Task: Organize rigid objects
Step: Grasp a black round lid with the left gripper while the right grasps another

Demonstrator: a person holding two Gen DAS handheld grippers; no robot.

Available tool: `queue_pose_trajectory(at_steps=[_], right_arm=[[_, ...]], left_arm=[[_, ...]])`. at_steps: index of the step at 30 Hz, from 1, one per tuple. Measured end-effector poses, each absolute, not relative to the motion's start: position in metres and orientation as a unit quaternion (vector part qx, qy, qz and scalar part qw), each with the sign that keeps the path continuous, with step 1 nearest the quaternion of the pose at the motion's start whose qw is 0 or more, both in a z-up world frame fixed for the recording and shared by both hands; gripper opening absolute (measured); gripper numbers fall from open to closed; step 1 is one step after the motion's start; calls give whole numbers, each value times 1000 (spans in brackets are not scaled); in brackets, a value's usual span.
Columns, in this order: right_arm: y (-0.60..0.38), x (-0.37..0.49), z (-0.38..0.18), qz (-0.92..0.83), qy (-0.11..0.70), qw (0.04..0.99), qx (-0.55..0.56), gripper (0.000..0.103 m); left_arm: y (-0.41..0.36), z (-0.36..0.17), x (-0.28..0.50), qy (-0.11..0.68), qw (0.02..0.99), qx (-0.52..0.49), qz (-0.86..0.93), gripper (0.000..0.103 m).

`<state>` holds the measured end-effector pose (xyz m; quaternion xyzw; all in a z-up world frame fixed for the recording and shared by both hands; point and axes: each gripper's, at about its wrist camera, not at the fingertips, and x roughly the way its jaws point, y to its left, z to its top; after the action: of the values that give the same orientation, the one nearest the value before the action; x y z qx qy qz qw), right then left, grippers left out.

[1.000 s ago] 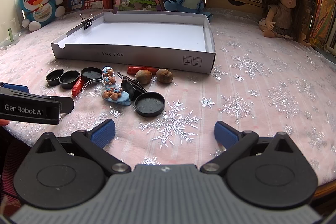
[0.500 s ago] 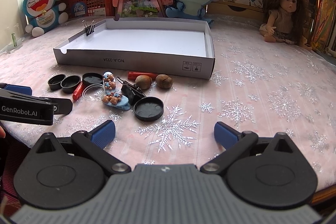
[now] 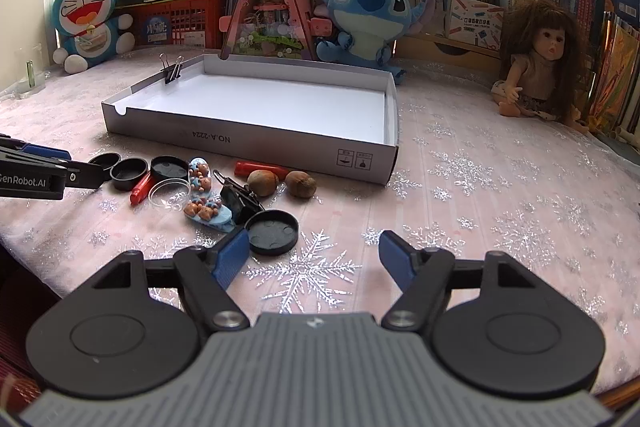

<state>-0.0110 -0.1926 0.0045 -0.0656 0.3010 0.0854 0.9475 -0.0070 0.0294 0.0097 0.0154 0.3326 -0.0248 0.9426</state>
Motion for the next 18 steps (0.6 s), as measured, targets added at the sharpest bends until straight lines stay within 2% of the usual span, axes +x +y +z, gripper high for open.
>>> queue_pose_trajectory(at_steps=[3,18], right_arm=[[-188,-13,4,99,295,948,-72,78],[-178,-10,0,110,293,946,-81,61]], left_arm=[[31,9,-5,334,942,15,-28,40],[33,4,10,331,943,8,-17,41]])
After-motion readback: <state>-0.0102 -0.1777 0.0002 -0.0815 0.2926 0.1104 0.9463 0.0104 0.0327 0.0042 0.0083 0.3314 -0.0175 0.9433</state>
